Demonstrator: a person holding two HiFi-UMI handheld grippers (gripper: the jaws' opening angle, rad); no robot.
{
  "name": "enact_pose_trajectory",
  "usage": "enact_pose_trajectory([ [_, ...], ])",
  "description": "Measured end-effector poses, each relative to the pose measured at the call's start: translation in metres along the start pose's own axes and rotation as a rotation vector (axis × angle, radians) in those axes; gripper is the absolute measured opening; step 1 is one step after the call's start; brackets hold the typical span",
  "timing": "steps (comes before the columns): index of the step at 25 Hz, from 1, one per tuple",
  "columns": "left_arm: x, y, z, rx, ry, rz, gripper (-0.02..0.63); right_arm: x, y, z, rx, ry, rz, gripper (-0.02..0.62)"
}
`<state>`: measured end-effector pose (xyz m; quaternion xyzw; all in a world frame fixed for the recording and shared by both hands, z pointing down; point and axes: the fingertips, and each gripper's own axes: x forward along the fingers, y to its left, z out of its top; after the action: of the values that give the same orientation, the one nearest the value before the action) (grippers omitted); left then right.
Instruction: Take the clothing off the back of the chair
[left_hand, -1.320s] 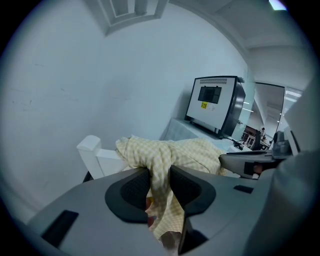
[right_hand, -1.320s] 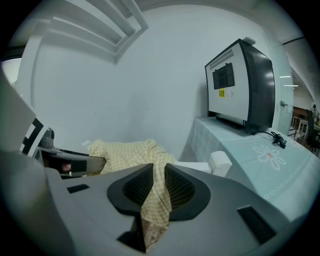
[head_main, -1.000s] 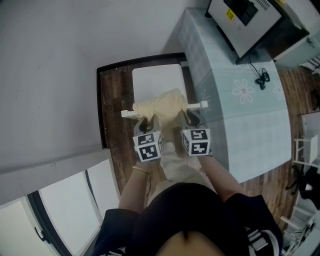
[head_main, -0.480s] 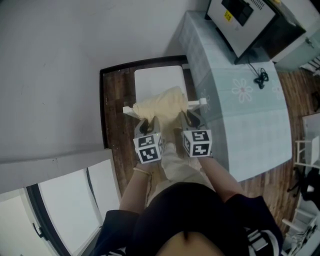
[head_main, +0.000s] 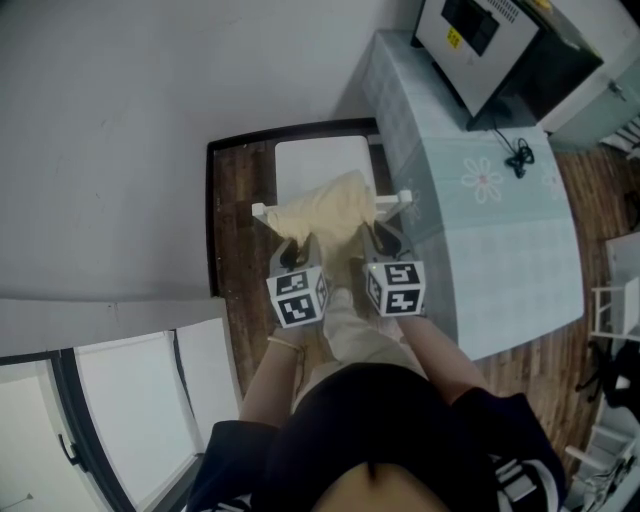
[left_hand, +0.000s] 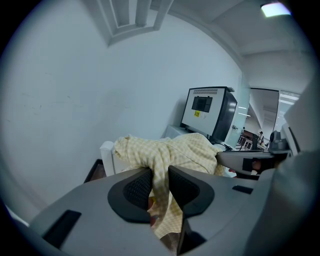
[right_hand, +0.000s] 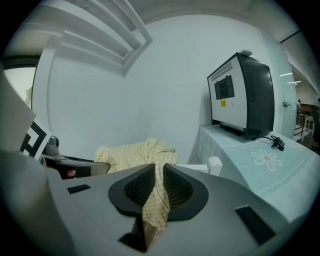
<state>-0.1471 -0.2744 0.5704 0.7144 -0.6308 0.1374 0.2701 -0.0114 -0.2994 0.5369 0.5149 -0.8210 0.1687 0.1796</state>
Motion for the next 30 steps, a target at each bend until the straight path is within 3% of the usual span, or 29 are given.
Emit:
enact_pose_trajectory([
  [30, -0.103, -0.022, -0.024, -0.042, -0.089, 0.008, 0.095, -0.105, 0.042, -0.002, -0.036, -0.115, 0.057, 0.063],
])
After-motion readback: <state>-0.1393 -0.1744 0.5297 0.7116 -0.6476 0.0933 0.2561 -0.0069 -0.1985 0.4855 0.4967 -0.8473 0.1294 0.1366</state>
